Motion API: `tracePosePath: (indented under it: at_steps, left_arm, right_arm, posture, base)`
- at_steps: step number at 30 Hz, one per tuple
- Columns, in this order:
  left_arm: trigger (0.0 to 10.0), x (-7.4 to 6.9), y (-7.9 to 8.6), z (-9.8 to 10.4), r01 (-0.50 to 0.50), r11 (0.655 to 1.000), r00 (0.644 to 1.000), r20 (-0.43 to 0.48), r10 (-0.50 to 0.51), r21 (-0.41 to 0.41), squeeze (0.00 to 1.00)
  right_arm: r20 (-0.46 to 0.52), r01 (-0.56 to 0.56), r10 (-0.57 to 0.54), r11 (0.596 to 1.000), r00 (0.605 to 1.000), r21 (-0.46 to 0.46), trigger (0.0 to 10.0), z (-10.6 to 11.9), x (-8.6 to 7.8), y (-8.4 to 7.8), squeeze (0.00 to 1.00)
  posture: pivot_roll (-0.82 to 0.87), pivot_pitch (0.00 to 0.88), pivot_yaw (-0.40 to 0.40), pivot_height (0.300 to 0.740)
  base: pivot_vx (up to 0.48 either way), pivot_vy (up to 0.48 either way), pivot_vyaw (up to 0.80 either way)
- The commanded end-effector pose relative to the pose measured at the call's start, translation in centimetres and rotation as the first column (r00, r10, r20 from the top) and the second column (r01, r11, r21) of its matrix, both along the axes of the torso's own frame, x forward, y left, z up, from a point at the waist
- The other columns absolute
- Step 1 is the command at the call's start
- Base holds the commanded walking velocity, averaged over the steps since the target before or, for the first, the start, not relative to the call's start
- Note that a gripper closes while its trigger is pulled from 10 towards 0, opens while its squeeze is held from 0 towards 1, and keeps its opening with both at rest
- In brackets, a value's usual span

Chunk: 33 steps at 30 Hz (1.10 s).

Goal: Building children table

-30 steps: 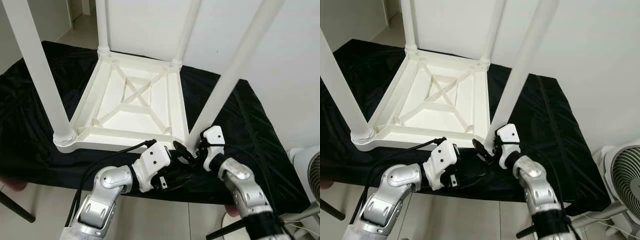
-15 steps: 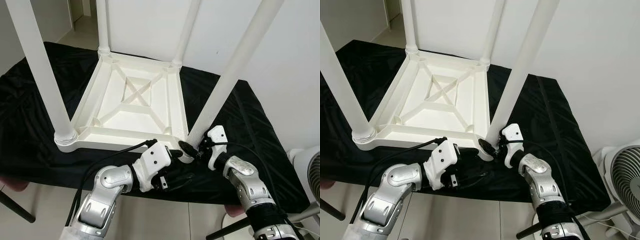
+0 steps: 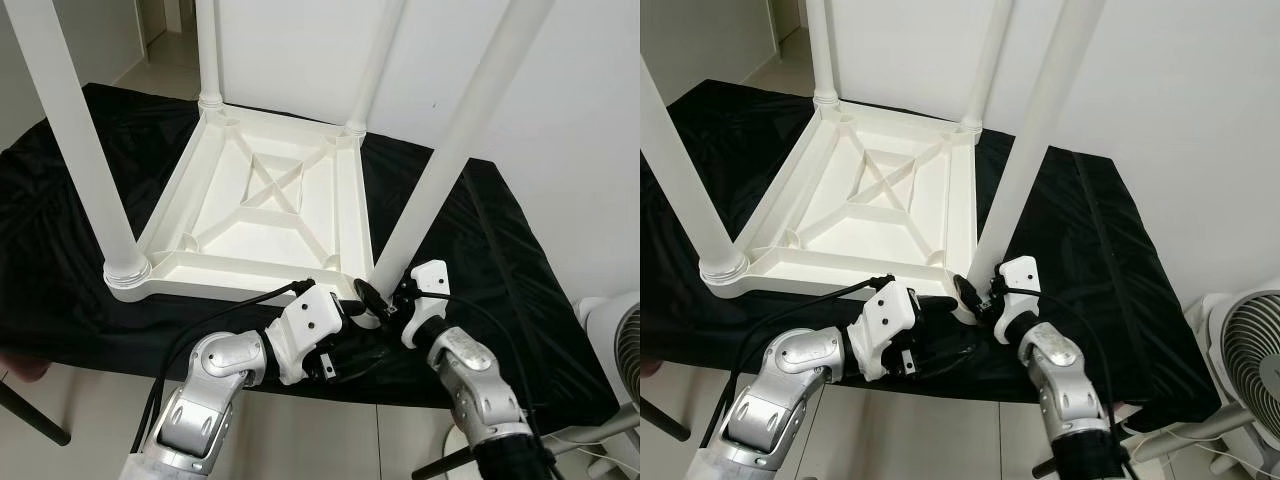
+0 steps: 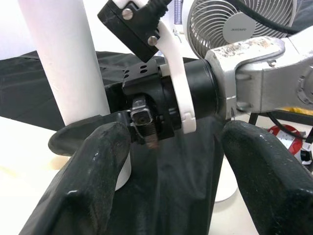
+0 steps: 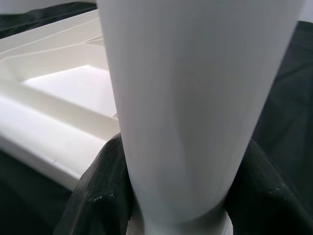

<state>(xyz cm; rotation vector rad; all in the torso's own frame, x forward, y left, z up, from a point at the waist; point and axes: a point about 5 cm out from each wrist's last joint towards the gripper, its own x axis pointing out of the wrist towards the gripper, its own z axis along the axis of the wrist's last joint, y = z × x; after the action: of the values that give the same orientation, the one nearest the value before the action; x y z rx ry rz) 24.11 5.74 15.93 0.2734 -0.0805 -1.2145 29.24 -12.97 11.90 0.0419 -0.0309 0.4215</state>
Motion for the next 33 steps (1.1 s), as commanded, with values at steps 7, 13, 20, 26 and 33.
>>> tracePosePath:
  at_steps: [7,13,20,26,33]
  left_arm:
    - [10.0,0.7,-0.1,0.1,-0.114,0.993,0.993,0.020,0.115,-0.025,0.00]
    - [10.0,0.7,-0.2,0.1,-0.113,0.993,0.993,0.021,0.113,-0.028,0.00]
    - [10.0,0.6,-0.2,0.0,-0.112,0.994,0.993,0.024,0.113,-0.018,0.00]
    - [10.0,0.6,-0.3,0.1,-0.116,0.993,0.993,0.023,0.116,-0.023,0.00]
    - [10.0,0.6,-0.3,0.1,-0.112,0.993,0.993,0.024,0.112,-0.024,0.00]
  right_arm:
    - [-0.038,0.342,-0.341,0.940,0.939,0.011,10.0,0.3,-0.9,-0.4,0.00]
    - [-0.052,0.396,-0.394,0.918,0.918,0.019,10.0,0.5,-1.5,1.1,0.00]
    - [-0.054,0.400,-0.399,0.916,0.915,0.022,10.0,0.8,-1.4,1.0,1.00]
    - [-0.029,0.307,-0.306,0.950,0.952,0.052,10.0,1.3,-1.5,0.8,1.00]
    - [0.004,0.030,-0.030,0.998,1.000,-0.048,10.0,1.3,-1.3,-1.4,0.00]
  posture:
    - [-0.03,0.037,-0.135,0.740]
    - [-0.03,0.037,-0.140,0.740]
    - [-0.02,0.031,-0.145,0.740]
    - [-0.02,0.028,-0.149,0.740]
    - [-0.02,0.018,-0.148,0.740]
  base:
    - [0.000,0.000,0.00]
    - [0.000,0.000,0.00]
    - [0.000,0.000,0.00]
    - [0.000,0.000,0.00]
    - [0.000,0.000,0.00]
